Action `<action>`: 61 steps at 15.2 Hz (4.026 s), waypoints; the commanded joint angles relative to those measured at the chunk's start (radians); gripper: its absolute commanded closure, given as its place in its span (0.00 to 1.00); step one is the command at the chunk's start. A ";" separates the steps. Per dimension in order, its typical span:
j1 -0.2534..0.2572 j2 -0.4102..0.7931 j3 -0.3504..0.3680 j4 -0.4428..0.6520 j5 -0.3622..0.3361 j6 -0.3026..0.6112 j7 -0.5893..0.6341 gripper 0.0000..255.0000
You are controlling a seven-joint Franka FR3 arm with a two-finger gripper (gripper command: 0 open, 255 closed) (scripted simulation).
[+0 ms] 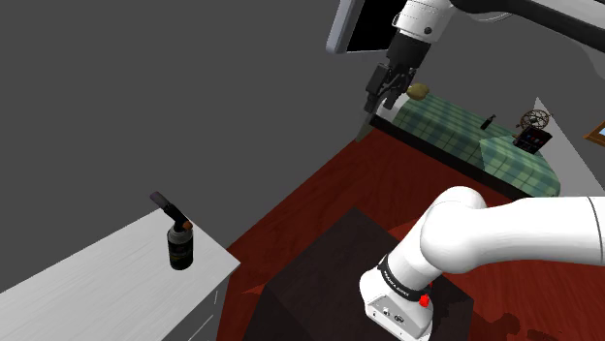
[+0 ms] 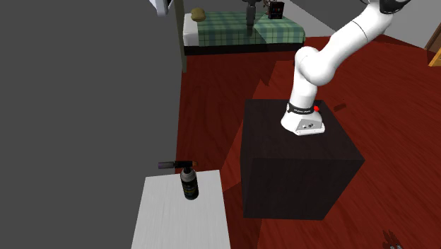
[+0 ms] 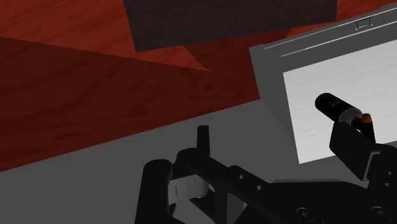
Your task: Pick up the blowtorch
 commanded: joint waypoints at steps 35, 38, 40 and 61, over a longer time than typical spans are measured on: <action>0.149 0.909 0.392 -0.008 0.035 0.950 0.540 0.00; 0.176 1.029 0.392 0.067 -0.025 0.991 0.608 0.00; 0.200 1.108 0.384 0.123 -0.063 1.011 0.650 0.00; 0.289 1.373 0.327 0.286 -0.166 1.110 0.749 1.00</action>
